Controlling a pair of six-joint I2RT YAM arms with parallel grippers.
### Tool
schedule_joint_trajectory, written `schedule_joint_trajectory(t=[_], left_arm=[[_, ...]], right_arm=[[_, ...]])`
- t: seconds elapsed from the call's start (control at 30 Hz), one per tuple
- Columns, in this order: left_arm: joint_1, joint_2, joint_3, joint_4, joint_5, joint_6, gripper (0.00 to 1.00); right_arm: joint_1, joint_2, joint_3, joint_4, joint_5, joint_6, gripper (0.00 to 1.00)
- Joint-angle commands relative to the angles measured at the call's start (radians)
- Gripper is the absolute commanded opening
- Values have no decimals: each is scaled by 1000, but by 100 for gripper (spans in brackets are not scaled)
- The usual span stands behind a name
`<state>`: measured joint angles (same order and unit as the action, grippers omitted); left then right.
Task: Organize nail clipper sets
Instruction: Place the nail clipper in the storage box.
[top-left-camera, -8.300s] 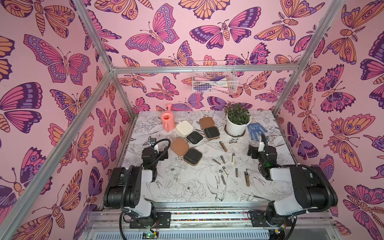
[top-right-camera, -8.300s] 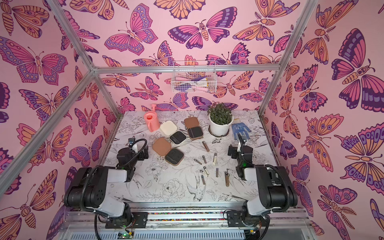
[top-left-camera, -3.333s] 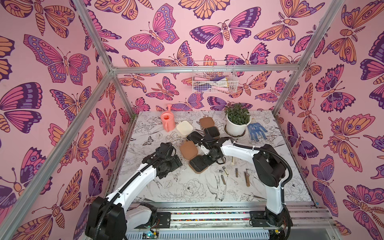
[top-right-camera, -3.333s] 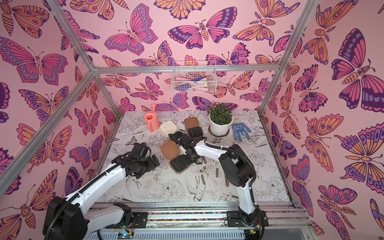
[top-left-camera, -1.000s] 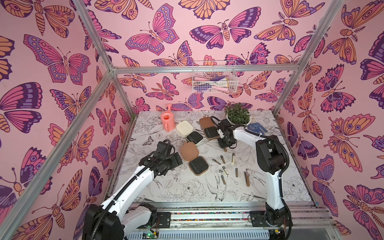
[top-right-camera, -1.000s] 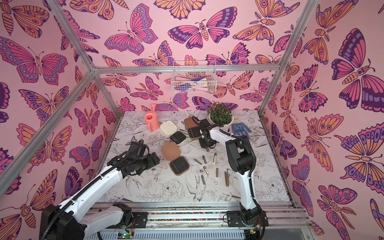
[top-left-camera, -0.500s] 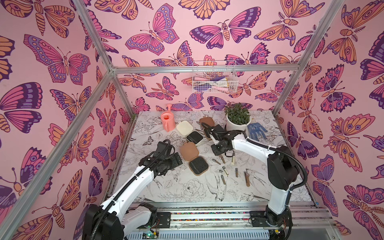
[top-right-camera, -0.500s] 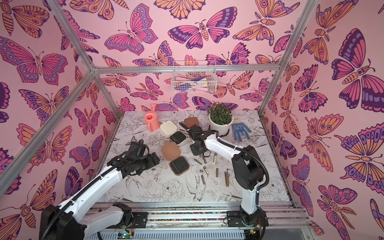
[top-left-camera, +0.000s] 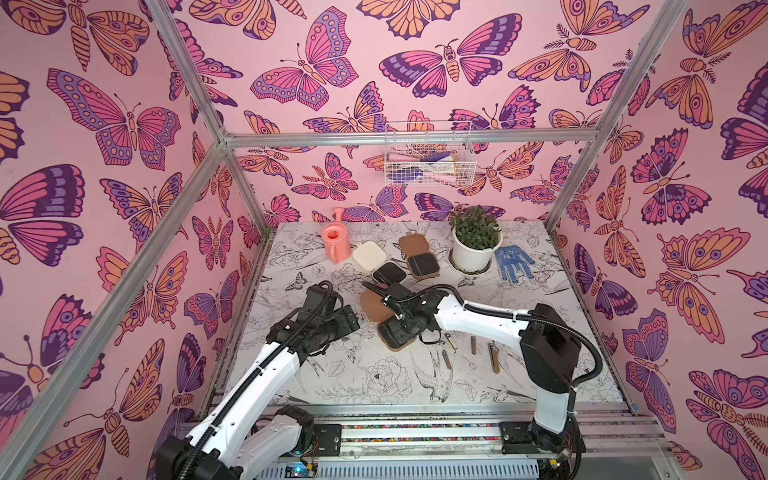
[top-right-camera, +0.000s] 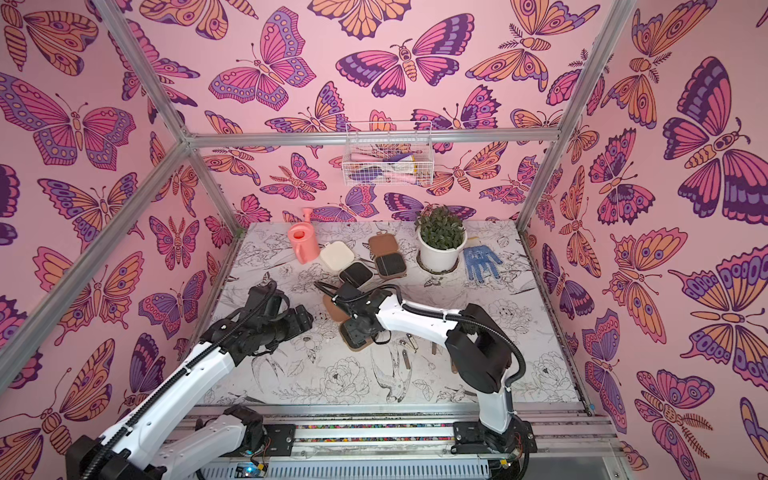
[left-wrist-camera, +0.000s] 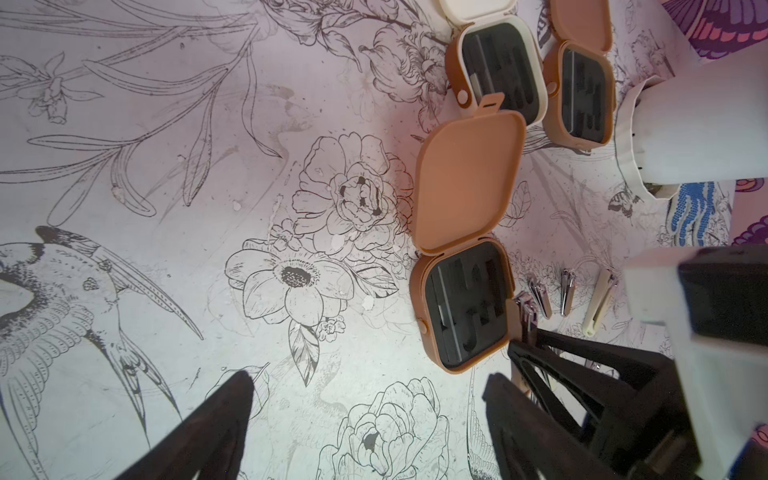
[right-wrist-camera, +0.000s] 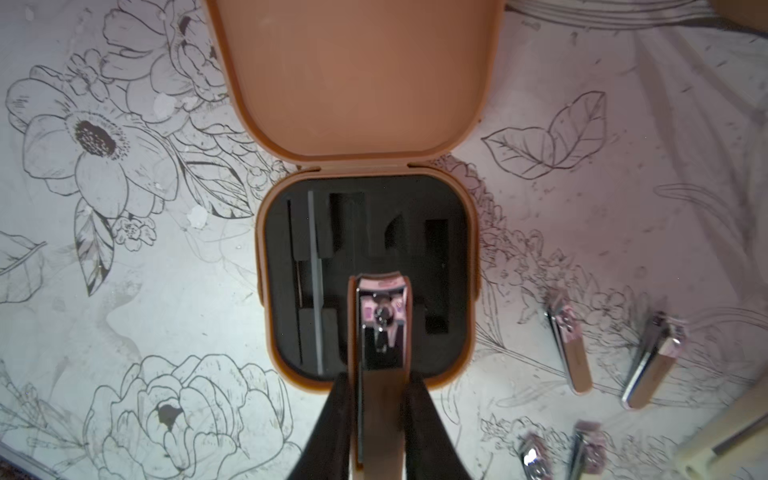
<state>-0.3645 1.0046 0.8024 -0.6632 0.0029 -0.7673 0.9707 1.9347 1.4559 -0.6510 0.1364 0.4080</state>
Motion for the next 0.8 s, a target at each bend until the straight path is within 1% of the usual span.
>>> schedule_joint_trajectory(t=[0.0,0.33,0.77], left_arm=[[9,6,-8,-32,-9,8,89],[22,-27,-23,-31,-1,19,89],[30,-29,-26,-31,8,18,89]], right_arm=[[-1,38,53,5,-6,43,11],[0,111,110,1,-63,39,11],[0,159,148,-41,-32,12,11]])
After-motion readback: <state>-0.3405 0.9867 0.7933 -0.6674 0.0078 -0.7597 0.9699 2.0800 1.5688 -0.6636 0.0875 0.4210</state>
